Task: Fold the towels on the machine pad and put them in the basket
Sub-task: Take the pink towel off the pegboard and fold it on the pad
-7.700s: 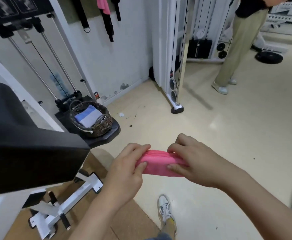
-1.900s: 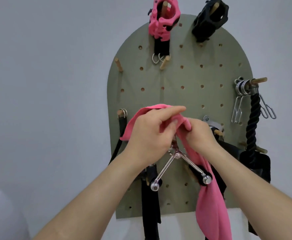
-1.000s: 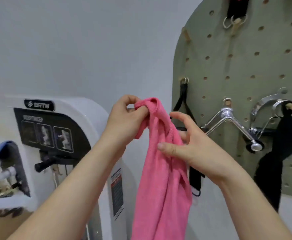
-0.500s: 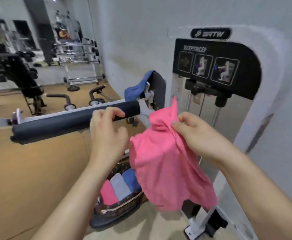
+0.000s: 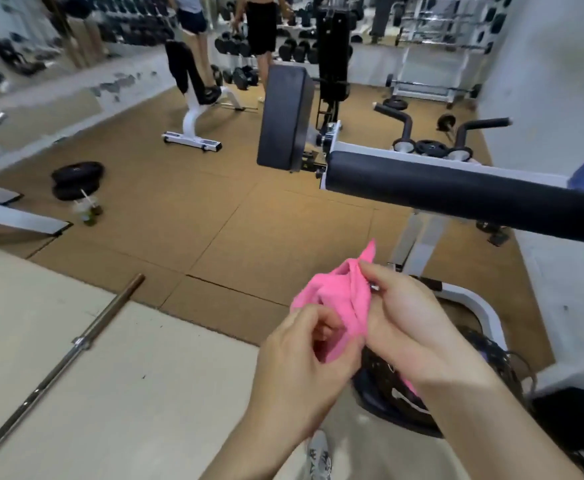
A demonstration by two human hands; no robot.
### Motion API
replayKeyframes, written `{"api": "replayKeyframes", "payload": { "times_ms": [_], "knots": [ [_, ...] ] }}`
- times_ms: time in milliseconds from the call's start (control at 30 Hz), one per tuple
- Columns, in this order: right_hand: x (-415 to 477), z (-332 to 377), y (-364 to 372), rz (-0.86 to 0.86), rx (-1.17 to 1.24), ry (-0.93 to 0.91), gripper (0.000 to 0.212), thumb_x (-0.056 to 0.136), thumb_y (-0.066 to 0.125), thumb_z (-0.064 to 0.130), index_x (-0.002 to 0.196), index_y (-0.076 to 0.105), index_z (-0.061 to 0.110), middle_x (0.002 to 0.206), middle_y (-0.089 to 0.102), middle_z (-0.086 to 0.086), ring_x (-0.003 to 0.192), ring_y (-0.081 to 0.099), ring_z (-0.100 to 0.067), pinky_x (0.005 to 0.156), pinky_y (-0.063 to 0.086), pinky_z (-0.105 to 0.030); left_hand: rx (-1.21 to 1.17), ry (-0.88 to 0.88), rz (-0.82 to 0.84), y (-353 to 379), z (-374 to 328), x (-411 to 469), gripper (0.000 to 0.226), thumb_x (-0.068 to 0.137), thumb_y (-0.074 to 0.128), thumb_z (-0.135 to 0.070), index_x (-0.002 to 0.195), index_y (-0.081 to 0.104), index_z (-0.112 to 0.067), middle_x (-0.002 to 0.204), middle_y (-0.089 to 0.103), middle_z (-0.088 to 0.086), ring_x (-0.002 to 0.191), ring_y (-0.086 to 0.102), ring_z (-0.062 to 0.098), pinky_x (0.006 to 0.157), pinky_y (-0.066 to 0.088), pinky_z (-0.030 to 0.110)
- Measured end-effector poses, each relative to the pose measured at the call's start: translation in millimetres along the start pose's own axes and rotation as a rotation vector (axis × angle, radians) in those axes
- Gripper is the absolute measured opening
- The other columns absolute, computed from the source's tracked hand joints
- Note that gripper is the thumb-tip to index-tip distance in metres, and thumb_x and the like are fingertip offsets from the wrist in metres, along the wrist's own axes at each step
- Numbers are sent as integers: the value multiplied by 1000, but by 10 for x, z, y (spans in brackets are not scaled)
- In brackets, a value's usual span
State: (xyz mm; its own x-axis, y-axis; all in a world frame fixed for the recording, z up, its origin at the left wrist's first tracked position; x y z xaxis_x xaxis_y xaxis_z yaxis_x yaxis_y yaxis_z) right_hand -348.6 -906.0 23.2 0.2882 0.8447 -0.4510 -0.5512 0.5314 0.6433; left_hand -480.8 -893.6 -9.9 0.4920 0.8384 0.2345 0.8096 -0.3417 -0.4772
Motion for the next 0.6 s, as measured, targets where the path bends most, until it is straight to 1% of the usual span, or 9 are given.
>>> {"api": "replayKeyframes", "payload": {
  "times_ms": [67,133,200,267,300,400,467,500,600],
  "knots": [
    [299,-46,120,56,9,57,13,96,52,12,102,56,1,94,57,-17,95,59,-26,91,51,-45,-106,-90,57,-51,211,176,8,76,63,-36,78,61,-29,69,60,-12,60,53,3,59,53,27],
    [586,-44,204,93,-183,52,20,98,51,16,107,57,-1,93,63,-17,88,65,-24,81,56,-39,-229,-161,41,-121,383,402,10,81,58,-32,77,63,-24,64,56,-1,58,48,11,55,47,27],
    [887,18,185,23,-744,-88,20,98,51,26,112,55,12,99,68,-4,93,67,-20,83,55,-37,-323,-252,-37,-270,534,705,14,89,53,-20,81,65,-16,67,60,11,58,51,17,52,42,25],
    [1165,142,169,-80,-1380,-331,27,91,51,43,115,45,34,115,54,6,111,57,-19,93,48,-42,-369,-331,-55,-487,650,1064,18,93,49,-12,85,66,-14,69,63,11,59,55,18,50,44,21],
    [1295,197,214,-37,-1514,-427,38,86,51,48,122,40,42,122,47,9,118,51,-16,97,45,-44,-355,-341,-5,-596,708,1250,19,91,49,-15,86,67,-14,73,65,9,62,57,16,53,46,21],
    [1677,232,534,391,-1470,-385,62,85,61,43,138,32,52,131,39,29,124,42,4,103,42,-30,-324,-332,206,-808,893,1782,23,95,48,-14,92,71,-14,85,70,6,76,62,13,66,49,22],
    [1905,183,824,559,-1421,-265,57,87,64,31,132,39,56,116,45,40,107,49,17,90,44,-10,-368,-340,229,-927,993,2050,15,94,54,-12,95,69,-11,85,69,5,76,61,14,66,48,24],
    [2020,172,956,576,-1417,-304,51,87,64,23,124,47,55,109,53,38,101,53,16,86,47,-11,-387,-339,219,-1002,1039,2161,11,90,60,-11,98,67,-10,86,68,4,77,61,14,66,48,24],
    [2412,169,1326,498,-1407,-426,24,87,61,18,105,67,32,95,71,14,93,64,-4,85,53,-38,-336,-316,100,-1293,1283,2445,29,79,73,3,102,61,-9,83,62,8,73,58,18,65,49,30]
  ]
}}
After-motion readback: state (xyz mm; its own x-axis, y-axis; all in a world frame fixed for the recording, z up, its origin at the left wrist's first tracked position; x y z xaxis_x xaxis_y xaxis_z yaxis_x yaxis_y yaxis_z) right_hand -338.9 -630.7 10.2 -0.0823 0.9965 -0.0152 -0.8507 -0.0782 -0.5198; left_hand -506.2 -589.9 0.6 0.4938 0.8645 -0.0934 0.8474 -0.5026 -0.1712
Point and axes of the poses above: each hand's wrist, its own x-axis towards the middle knuckle, its own y-axis out of the palm, z = x × y, the point moved 1 cm from there along x, towards the middle knuckle
